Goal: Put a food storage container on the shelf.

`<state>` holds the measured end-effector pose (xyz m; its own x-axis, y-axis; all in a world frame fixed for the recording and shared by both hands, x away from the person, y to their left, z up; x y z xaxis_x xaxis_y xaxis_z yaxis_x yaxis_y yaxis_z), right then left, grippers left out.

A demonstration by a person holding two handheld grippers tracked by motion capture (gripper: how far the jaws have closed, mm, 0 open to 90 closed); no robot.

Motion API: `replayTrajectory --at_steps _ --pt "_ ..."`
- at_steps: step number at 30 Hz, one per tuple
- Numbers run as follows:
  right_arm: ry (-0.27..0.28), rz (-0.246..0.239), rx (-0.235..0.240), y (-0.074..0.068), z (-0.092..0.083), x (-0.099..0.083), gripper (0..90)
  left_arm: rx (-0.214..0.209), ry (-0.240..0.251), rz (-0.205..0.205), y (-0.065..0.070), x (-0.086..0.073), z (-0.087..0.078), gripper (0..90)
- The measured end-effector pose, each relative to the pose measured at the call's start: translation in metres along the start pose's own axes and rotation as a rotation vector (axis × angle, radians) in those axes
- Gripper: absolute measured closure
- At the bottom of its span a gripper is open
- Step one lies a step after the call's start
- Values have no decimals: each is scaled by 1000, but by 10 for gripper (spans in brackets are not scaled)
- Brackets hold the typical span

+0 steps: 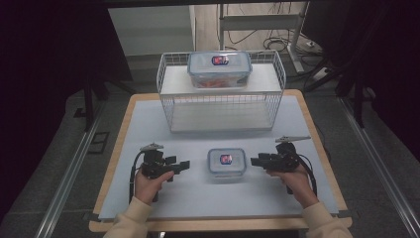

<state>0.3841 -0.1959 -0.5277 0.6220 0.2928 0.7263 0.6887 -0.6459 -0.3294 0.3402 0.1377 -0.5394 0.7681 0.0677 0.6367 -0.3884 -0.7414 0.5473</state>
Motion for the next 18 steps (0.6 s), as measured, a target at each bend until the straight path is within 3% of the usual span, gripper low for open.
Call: replayTrajectory --at_steps 9,18 --pt "13 17 48 -8 5 4 374 -30 -28 8 12 1 11 245" --pt "-9 40 68 -11 16 4 327 -92 -82 -10 28 7 45 252"
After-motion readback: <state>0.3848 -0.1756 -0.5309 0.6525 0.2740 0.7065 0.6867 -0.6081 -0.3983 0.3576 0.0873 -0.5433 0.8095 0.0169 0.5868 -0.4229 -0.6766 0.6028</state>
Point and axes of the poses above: each handheld gripper's, and its own axes: z roughly forward along the jaws, x roughly out of its top, y roughly to its right, the point moved 6 cm from there along z, roughly forward along the jaws, and after that the axes turned 5 degrees about -z, right-handed, at the moved point
